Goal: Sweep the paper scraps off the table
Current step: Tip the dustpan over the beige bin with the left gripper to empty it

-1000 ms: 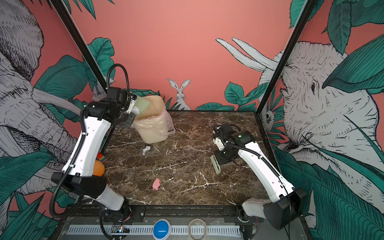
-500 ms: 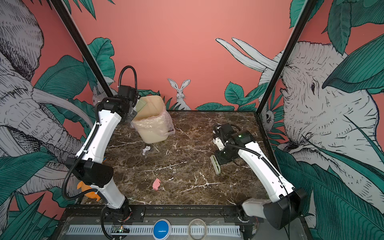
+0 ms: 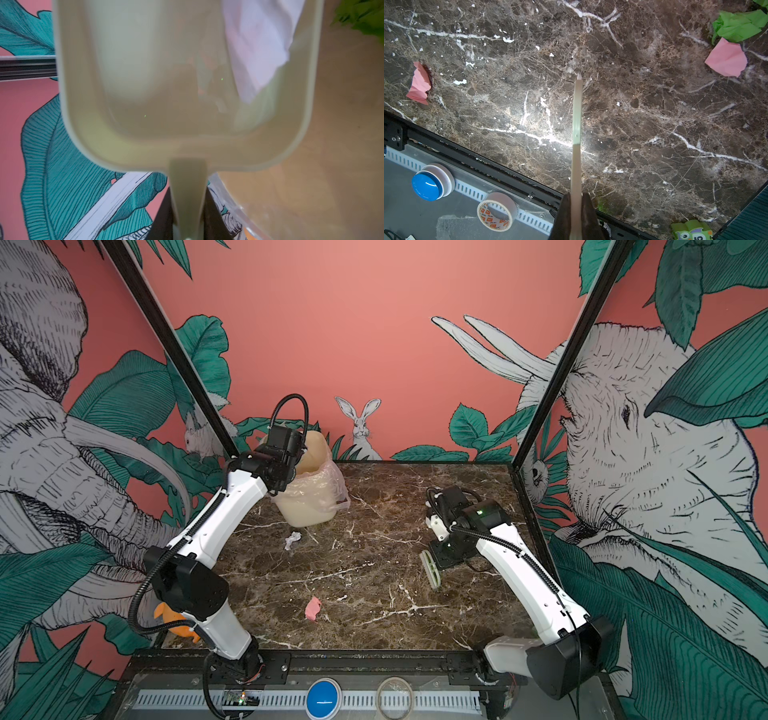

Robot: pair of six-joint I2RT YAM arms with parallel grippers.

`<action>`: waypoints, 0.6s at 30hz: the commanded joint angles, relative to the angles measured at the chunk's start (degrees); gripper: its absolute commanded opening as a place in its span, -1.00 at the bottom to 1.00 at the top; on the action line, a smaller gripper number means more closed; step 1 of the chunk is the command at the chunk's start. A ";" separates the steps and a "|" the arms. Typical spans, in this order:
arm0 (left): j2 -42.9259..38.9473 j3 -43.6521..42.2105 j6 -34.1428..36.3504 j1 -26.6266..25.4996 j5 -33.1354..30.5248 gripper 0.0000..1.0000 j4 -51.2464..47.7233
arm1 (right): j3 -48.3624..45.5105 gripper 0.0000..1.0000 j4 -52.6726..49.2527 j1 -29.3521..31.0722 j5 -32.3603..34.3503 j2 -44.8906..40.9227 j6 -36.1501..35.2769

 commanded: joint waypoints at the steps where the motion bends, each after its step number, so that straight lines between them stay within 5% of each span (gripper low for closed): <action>1: -3.58 -1.22 7.90 -0.65 -5.24 -0.78 7.36 | -0.67 -1.00 0.11 -0.20 -0.81 -1.27 -0.46; 8: -4.59 -6.08 15.75 -1.75 -8.86 -0.78 14.13 | -2.64 -1.00 0.51 -0.31 -0.91 -1.67 -0.85; 18: -5.66 -4.96 10.85 -1.84 -7.65 -0.77 11.36 | -2.80 -1.00 1.68 -0.42 -2.94 -1.57 0.14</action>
